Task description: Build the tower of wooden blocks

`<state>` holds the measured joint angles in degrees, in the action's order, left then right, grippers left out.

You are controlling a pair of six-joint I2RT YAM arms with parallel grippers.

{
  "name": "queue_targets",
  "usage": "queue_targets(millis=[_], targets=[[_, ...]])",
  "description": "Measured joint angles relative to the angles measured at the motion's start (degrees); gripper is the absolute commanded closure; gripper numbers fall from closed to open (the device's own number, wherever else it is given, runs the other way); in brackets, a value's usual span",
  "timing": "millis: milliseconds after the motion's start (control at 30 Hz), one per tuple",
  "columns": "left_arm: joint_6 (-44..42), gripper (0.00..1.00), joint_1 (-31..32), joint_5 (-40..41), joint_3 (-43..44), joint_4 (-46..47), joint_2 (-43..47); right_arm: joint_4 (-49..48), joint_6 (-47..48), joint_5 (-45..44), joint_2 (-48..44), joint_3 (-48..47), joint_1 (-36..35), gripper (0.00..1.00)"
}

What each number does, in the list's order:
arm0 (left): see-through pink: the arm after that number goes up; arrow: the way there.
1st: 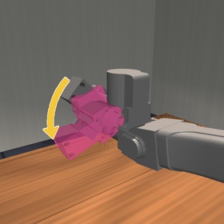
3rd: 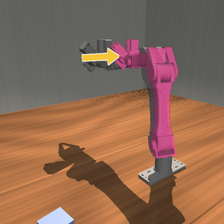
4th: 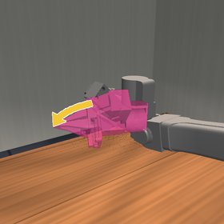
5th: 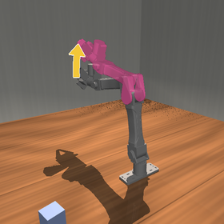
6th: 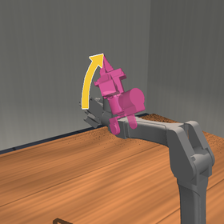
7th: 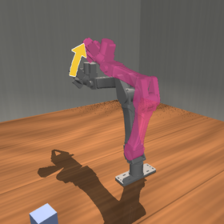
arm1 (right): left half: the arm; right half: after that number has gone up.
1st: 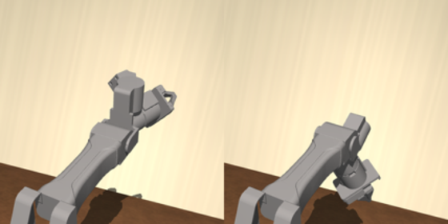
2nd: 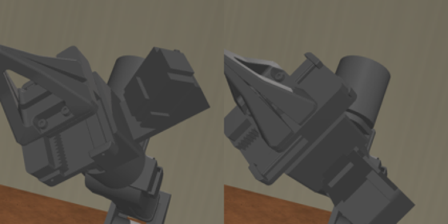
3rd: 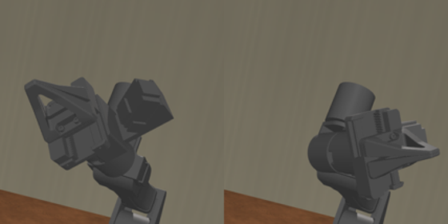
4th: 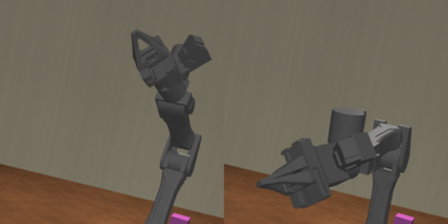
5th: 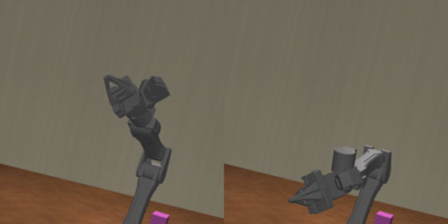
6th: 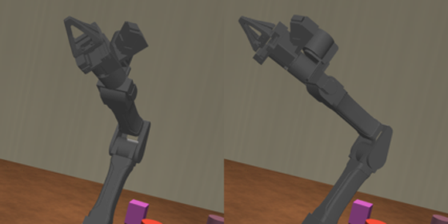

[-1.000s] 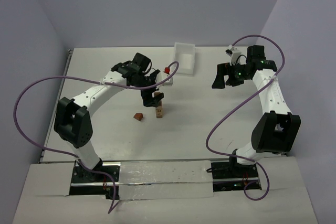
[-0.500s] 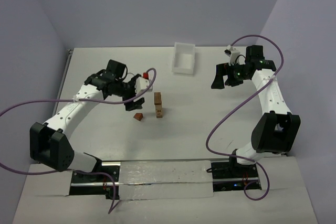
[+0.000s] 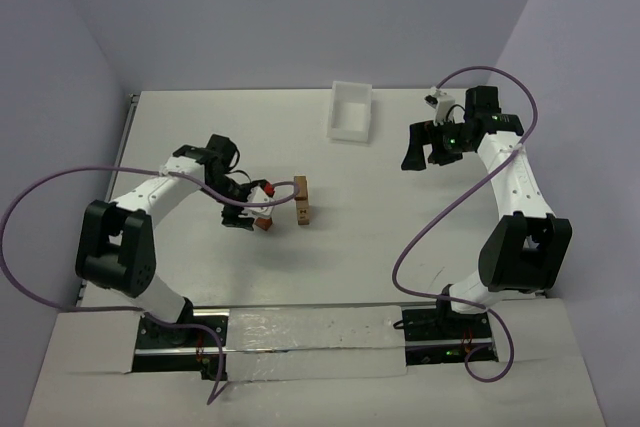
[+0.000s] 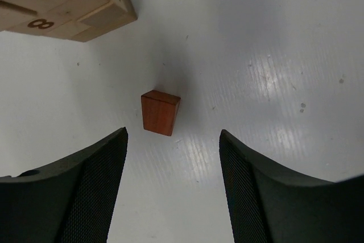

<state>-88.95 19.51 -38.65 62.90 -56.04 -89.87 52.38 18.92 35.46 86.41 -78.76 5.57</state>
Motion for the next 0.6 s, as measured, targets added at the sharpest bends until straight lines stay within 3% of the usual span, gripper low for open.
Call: queue_targets(millis=[267, 600], targets=[[-11.1, 0.29, 0.2, 0.0, 3.0, -3.1, -5.0, 0.0, 0.0, -0.7, 0.7, 0.0, -0.1, 0.0], [-15.0, 0.31, 3.2, 2.9, 4.2, -3.6, -8.8, 0.2, 0.0, -1.8, 2.1, 0.0, -0.6, 0.0]])
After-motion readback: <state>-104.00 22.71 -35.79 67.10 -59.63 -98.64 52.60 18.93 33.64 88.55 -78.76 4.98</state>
